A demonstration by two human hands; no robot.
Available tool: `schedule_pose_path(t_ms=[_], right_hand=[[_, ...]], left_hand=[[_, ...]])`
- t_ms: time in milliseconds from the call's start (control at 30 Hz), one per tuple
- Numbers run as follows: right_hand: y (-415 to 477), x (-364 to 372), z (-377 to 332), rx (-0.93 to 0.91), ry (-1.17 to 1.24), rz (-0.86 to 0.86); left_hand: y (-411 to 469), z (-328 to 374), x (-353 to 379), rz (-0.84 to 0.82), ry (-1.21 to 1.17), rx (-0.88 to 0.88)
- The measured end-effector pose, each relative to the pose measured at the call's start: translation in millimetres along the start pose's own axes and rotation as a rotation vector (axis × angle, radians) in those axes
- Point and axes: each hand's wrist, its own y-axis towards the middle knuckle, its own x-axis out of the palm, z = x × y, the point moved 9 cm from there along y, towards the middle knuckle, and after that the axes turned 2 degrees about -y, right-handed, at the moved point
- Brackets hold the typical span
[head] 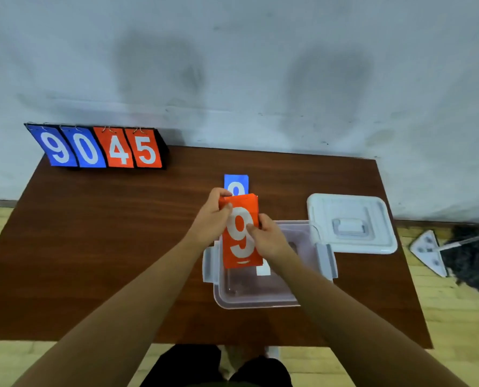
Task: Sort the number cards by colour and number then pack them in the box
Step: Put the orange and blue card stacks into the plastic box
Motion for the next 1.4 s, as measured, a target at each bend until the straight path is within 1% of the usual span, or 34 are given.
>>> schedule_pose_path(t_ms=[33,100,167,200,267,333,433,533,633,733,800,867,933,1000,1067,1100,1133,1167,1233,1267,1300,1400], right_hand=[[-2.9,-6.9,7.2,0.011,-0.022,0.001],[-7.2,-18.4,26.2,0.031,-0.05,0.0],[-6.7,-21.8,48.6,0.075,-0.078,-0.002],[-4.9,-21.1,59.2,0.107,-0.095,0.0],[2.3,-14.7,76.4,0.163,-0.123,-0.002],[11.4,-2.5,89.2,0.211,-0.125,-0.026],[26.5,16.4,102.3,0.242,-0.132,-0.052],[39.8,18.9,111.2,0.262,-0.192,0.011],[49.6,26.6,117.6,0.243,-0.326,-0.014],[57.1,38.4,123.4,0.168,-0.605,-0.061],[59.6,38.5,125.8,0.151,-0.781,-0.033],[58.7,33.6,121.8,0.173,-0.879,0.006],[54.3,29.0,105.3,0.157,-0.834,-0.014],[45.6,24.8,74.6,0.091,-0.709,-0.112],[31.2,16.6,28.0,-0.01,-0.688,-0.219],[26.4,10.5,2.4,-0.082,-0.686,-0.23],[25.6,2.9,-23.0,-0.157,-0.663,-0.196],[30.4,-7.3,-43.4,-0.218,-0.618,-0.119],[52.7,-30.9,-64.6,-0.24,-0.49,0.074],[68.9,-38.7,-64.7,-0.208,-0.43,0.143],[87.3,-41.6,-60.8,-0.167,-0.39,0.176],[141.3,-28.9,-36.9,-0.01,-0.375,0.152]], left_hand=[[0.6,-1.3,2.8,0.012,0.066,0.025],[3.4,-8.5,0.6,0.097,0.255,0.057],[5.9,-22.1,-6.8,0.169,0.375,0.021],[6.4,-30.4,-7.2,0.166,0.387,-0.028],[6.8,-44.2,-0.7,0.098,0.386,-0.098],[6.1,-50.0,8.8,0.017,0.444,-0.076],[4.5,-58.1,8.5,-0.004,0.433,-0.066],[5.5,-61.6,6.7,-0.015,0.388,-0.062],[8.0,-61.7,5.8,-0.031,0.353,-0.063],[9.9,-63.0,5.0,-0.062,0.316,-0.067],[12.0,-65.5,4.8,-0.09,0.305,-0.067],[14.9,-67.8,5.0,-0.13,0.31,-0.062],[21.5,-67.6,1.5,-0.138,0.338,-0.049],[34.5,-66.3,-8.7,-0.097,0.35,-0.05],[53.5,-67.7,-20.4,-0.049,0.347,-0.094],[64.1,-70.1,-25.1,-0.026,0.339,-0.124],[74.2,-71.9,-29.1,-0.003,0.327,-0.152],[84.0,-73.6,-31.8,0.023,0.311,-0.18],[101.3,-76.3,-31.7,0.055,0.29,-0.235],[109.4,-77.6,-29.3,0.056,0.282,-0.259],[117.9,-80.1,-26.0,0.054,0.281,-0.28],[138.9,-87.0,-14.6,0.019,0.33,-0.331]])
